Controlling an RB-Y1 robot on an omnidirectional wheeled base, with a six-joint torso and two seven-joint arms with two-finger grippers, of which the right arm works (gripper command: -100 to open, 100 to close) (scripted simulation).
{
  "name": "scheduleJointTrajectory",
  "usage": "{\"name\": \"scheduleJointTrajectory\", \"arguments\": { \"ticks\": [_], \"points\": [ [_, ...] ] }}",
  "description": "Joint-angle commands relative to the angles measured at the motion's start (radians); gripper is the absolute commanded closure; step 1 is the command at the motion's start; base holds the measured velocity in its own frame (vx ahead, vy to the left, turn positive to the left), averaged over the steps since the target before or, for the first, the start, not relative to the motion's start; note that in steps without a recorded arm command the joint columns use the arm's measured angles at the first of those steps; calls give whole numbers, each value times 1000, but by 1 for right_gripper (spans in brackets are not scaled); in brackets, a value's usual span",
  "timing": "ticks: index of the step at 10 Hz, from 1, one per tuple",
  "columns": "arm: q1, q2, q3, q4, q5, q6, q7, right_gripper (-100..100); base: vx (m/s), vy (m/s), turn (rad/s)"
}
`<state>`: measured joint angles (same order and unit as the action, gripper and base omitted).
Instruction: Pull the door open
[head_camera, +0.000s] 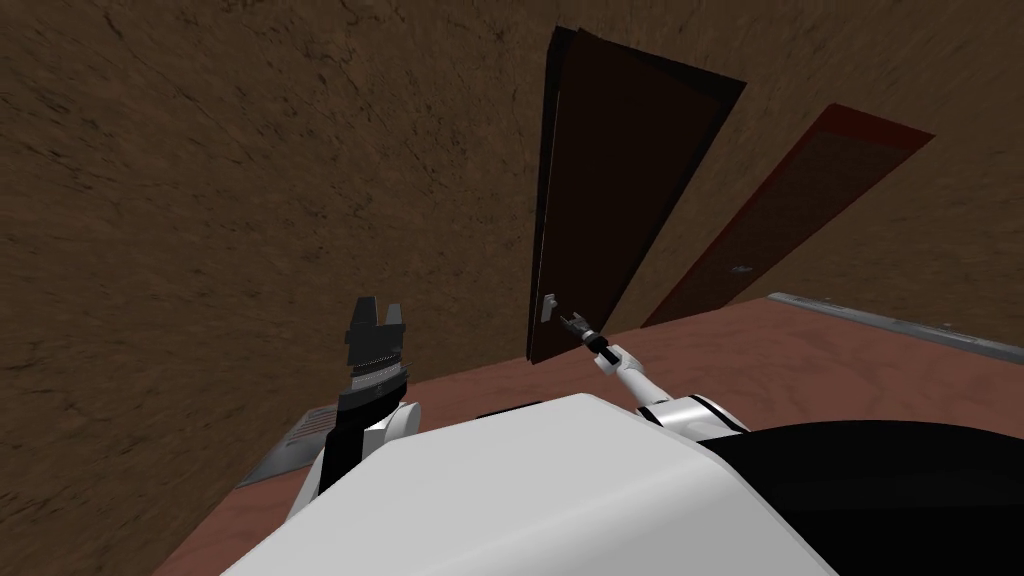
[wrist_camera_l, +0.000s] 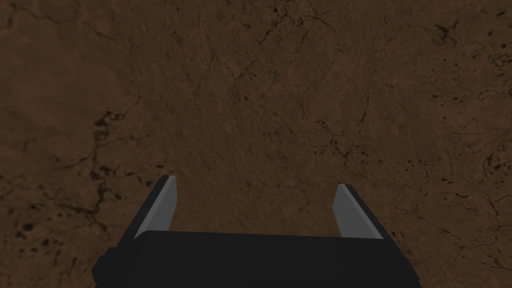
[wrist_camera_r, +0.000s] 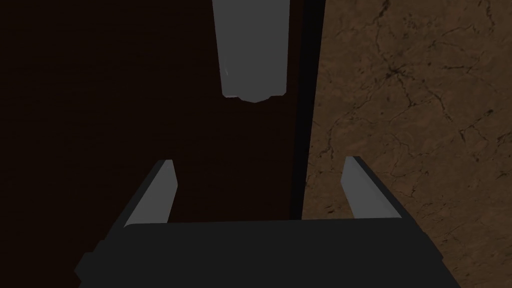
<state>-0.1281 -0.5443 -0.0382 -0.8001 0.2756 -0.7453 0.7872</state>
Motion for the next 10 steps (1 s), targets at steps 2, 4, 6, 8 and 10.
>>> {"name": "scheduleJointTrajectory", "arguments": {
  "ticks": [2,4,6,8,10],
  "points": [
    [-7,6,-5,5,-1,7,9,-100,167,21,39],
    [-14,13,-11,9,-2,15,18,-100,203,24,46],
    [-19,18,-15,13,-3,21,25,-100,188,8,42],
    [-18,17,-14,12,-2,19,22,100,33,3,2],
    [-18,17,-14,12,-2,19,22,100,-23,-7,5]
  ]
}}
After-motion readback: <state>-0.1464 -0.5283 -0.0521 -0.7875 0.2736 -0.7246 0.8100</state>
